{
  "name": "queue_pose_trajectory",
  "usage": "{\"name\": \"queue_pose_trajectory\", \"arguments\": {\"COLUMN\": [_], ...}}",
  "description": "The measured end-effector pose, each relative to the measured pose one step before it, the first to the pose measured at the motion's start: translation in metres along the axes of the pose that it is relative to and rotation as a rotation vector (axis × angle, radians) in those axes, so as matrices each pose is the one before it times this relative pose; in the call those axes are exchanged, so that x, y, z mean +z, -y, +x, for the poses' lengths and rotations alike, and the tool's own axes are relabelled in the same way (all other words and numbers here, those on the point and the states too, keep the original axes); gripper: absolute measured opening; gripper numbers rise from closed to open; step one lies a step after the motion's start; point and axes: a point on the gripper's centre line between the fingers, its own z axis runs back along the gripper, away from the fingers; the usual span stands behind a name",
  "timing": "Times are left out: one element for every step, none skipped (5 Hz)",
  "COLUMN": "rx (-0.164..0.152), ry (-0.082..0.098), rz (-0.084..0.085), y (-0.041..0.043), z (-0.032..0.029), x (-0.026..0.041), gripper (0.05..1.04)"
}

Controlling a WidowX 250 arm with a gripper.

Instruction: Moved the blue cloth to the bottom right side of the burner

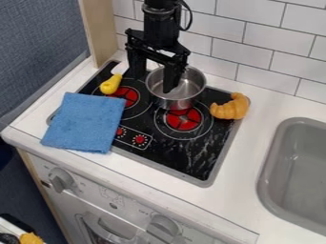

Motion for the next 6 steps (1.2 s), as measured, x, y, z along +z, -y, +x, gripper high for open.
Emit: {"name": "queue_pose_trajectory", "arguments": {"rx": [-0.0014,0.0241,0.0713,-0.0004,0.0207,0.0235], "ry": [-0.0297,-0.0436,0.0076,0.0555,0.0200,0.0433], "rz": [-0.0078,-0.0203,-0.0387,0.0050,0.0296,0.0000], "y": [0.00123,-0.00800,-0.03781,-0.02340,-0.01808,-0.00395], "z": [-0.00155,-0.01553,-0.03463,-0.02120,-0.00986,0.00544], "x": [-0.01013,-0.01318,-0.01305,-0.00361,-0.00568,0.00058], "gripper": [0.999,0.999,0.999,0.999,0.999,0.999]}}
